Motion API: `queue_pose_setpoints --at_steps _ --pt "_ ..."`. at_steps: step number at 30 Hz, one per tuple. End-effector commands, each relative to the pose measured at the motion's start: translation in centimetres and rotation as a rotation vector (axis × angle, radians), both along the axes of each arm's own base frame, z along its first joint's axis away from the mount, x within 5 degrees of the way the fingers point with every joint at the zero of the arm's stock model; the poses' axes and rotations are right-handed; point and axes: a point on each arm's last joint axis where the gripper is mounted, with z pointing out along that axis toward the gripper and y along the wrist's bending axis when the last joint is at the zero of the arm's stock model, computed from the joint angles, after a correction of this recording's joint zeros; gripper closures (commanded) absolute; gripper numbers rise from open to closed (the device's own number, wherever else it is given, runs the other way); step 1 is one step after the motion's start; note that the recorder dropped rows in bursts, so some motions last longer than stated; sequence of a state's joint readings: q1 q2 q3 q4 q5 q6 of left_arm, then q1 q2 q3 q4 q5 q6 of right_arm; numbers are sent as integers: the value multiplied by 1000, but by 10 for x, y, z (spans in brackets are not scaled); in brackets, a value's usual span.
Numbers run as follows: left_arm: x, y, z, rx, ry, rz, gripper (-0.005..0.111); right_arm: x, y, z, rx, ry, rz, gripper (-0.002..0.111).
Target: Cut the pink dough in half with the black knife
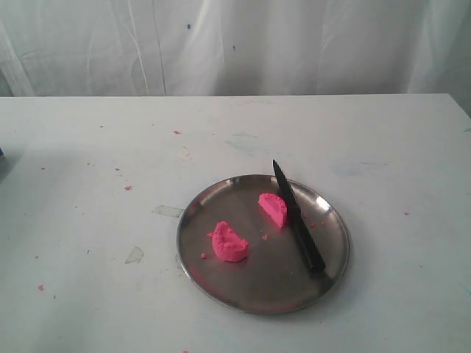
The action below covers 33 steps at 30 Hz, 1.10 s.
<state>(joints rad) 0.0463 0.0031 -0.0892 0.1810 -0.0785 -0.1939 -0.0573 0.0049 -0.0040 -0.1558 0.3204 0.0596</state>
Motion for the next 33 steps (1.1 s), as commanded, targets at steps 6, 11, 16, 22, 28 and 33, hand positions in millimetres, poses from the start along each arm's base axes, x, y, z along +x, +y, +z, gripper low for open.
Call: queue_pose_setpoints --at_steps 6,11,16,22,28,33 --pt "-5 -2 -37 52 390 -26 107 0 0 -1 -7 -7 2 108" --pt "-9 -8 -44 2 478 -122 107 0 0 -1 -7 -7 2 108" --pt "-9 -10 -47 -38 486 -158 107 0 0 -1 -7 -7 2 108" --pt "-6 -10 -67 -21 510 -158 107 0 0 -1 -7 -7 2 108" --pt "-6 -10 -66 -26 503 -157 107 0 0 -1 -7 -7 2 108" --pt "-6 -10 -66 -26 503 -157 107 0 0 -1 -7 -7 2 108"
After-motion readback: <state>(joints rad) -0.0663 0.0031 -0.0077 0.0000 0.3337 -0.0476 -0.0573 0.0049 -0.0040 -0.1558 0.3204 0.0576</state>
